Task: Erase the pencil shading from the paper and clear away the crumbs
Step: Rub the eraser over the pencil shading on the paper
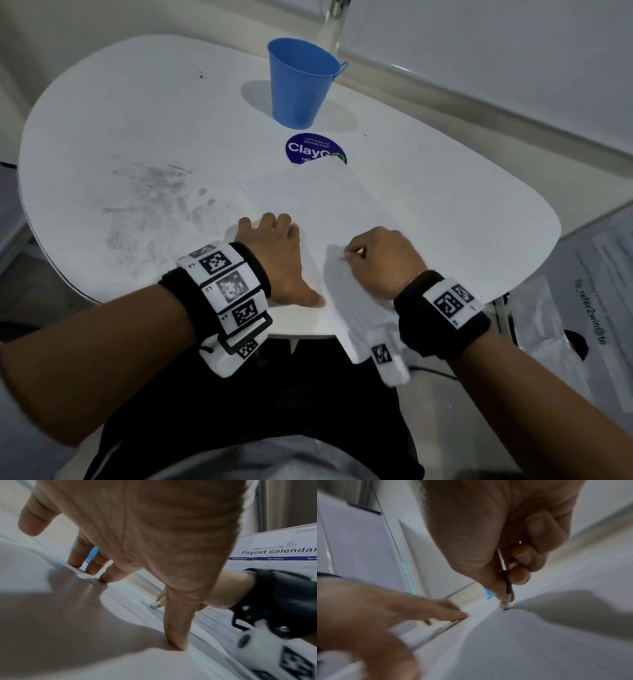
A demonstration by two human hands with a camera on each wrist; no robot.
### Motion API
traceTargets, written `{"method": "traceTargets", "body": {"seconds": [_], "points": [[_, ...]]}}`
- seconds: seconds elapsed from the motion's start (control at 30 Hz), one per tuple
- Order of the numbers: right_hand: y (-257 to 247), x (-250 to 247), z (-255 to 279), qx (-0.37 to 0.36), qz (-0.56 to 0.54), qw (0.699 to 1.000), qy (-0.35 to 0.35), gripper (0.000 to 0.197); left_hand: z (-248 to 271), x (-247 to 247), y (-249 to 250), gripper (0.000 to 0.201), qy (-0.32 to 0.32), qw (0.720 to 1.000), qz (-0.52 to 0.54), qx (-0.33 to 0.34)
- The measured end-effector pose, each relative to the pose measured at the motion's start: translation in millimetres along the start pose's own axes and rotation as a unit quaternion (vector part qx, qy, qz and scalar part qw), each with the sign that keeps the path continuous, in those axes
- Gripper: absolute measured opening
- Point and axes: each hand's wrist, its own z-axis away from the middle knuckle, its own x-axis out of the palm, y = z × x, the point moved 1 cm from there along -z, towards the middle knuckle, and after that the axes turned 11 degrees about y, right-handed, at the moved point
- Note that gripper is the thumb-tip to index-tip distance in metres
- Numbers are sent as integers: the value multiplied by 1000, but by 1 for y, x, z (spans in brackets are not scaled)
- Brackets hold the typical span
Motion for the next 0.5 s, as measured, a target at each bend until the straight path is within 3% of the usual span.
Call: {"method": "traceTargets", "body": {"seconds": [0.3, 0.5], "points": [[18, -1, -19, 55, -52, 996, 47, 19, 0, 0, 0, 123, -16, 1000, 4, 11], [0, 12, 4, 0, -29, 1000, 7, 22, 2, 0, 4, 109, -40, 995, 37, 83]]}}
